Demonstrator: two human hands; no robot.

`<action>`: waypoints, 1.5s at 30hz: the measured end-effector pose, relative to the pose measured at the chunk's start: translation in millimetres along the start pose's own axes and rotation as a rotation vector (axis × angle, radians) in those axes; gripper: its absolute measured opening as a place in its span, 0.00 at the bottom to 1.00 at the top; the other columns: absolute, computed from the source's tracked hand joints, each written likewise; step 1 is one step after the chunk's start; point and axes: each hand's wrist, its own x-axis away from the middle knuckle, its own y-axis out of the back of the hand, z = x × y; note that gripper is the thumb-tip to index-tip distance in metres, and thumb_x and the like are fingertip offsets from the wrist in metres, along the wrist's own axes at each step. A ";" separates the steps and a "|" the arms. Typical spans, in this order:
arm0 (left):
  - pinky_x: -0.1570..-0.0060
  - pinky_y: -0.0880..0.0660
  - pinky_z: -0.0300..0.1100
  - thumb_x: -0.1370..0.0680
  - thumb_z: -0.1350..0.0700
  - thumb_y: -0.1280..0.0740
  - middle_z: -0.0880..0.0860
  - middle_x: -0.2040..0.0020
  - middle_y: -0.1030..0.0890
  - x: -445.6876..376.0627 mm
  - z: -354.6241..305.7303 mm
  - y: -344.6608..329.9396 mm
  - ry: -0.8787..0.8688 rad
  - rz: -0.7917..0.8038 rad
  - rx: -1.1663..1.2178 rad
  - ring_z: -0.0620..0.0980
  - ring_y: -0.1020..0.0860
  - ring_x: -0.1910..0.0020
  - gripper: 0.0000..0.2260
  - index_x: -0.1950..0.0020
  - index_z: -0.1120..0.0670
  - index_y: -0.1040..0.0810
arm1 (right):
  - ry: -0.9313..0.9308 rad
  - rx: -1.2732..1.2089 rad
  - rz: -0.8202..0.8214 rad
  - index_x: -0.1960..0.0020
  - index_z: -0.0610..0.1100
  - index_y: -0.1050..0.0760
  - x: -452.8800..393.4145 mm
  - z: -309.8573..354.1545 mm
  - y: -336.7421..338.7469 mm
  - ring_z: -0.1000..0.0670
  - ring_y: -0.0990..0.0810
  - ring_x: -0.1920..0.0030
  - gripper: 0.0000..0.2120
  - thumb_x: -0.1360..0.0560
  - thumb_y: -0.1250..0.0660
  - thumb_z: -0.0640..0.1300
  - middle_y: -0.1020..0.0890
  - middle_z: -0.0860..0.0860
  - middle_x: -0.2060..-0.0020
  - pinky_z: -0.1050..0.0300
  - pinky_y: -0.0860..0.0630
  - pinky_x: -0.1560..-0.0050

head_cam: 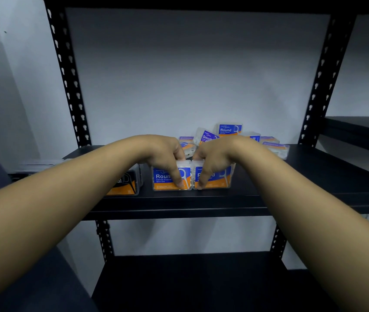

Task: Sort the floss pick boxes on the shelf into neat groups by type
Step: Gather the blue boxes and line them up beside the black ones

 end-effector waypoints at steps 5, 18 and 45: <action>0.45 0.17 0.49 0.32 0.52 0.18 0.49 0.52 0.12 -0.4 -1.8 0.4 -0.016 0.006 -0.034 0.50 0.13 0.52 0.17 0.45 0.53 0.14 | -0.015 0.028 -0.008 0.42 0.54 0.25 0.5 1.3 -0.8 0.46 0.18 0.43 0.20 0.30 0.21 0.56 0.19 0.52 0.43 0.49 0.20 0.42; 0.48 0.18 0.50 0.26 0.57 0.24 0.49 0.42 0.14 -8.8 -23.9 53.7 -0.185 -0.085 0.166 0.43 0.16 0.51 0.15 0.40 0.50 0.18 | -0.033 -0.183 -0.167 0.39 0.56 0.21 36.0 -70.6 47.3 0.50 0.15 0.50 0.23 0.32 0.21 0.59 0.16 0.53 0.48 0.45 0.15 0.49; 0.42 0.20 0.52 0.29 0.46 0.22 0.51 0.38 0.20 -139.4 -127.1 16.6 0.092 -0.334 -0.221 0.53 0.20 0.42 0.25 0.35 0.50 0.24 | -0.077 -0.051 -0.509 0.29 0.53 0.28 -13.9 -215.9 27.5 0.47 0.21 0.39 0.34 0.31 0.20 0.56 0.22 0.50 0.33 0.48 0.21 0.41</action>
